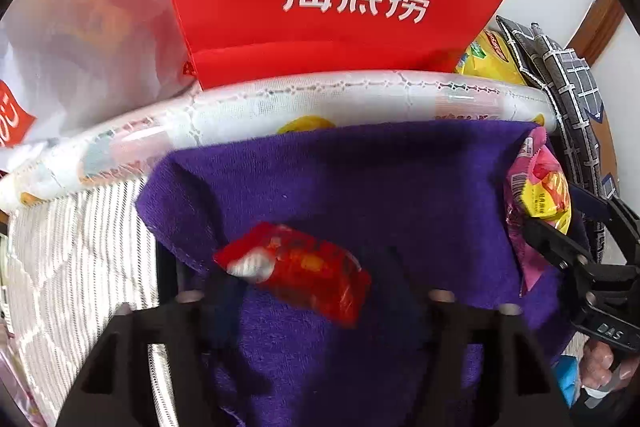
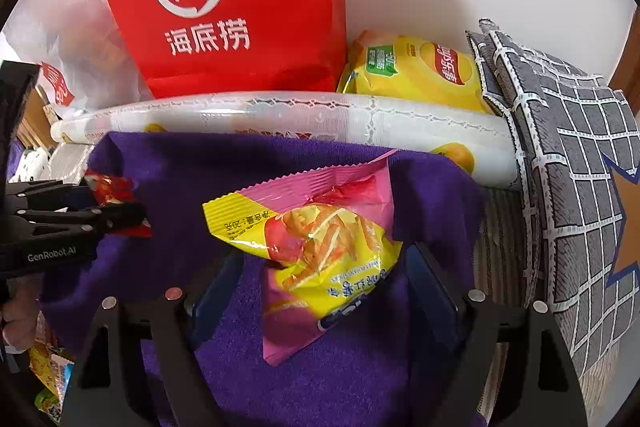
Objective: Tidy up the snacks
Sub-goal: 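Lower both held snacks onto the purple towel and open both tools, then move the right tool down to the pink stick-shaped snack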
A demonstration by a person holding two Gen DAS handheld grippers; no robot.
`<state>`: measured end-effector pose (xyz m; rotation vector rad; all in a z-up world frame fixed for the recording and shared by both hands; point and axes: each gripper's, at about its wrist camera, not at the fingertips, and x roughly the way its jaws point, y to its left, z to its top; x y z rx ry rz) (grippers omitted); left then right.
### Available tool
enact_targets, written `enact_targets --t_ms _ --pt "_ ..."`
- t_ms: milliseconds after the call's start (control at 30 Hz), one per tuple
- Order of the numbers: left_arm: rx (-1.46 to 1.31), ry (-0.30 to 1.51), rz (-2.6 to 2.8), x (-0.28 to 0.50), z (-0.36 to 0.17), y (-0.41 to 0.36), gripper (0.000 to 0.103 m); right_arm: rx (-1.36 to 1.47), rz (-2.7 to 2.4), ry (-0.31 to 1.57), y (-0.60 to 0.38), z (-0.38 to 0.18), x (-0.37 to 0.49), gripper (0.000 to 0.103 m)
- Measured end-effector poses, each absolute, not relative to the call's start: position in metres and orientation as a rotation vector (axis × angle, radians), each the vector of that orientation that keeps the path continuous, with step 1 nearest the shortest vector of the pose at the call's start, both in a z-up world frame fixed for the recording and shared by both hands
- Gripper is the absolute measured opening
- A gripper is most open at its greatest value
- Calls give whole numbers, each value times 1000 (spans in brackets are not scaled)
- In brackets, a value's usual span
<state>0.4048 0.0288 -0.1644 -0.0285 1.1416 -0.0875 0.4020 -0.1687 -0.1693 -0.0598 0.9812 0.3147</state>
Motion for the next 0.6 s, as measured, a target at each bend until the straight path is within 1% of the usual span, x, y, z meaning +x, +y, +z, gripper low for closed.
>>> enact_targets --t_ms 100,133,200,367,600 --pt "3 1114 -75 399 -155 27 81 -48 301 969 -171 -161 396 90" --pt "8 1107 -69 397 -152 27 81 -52 301 961 -170 -157 393 91" --pt "13 1098 -58 392 -145 28 81 -66 300 952 -169 -150 386 95" --pt "8 1063 -48 377 -122 34 81 -43 287 921 -172 -126 368 95" --pt "-11 995 -47 333 -82 45 81 -36 227 852 -178 -87 328 95"
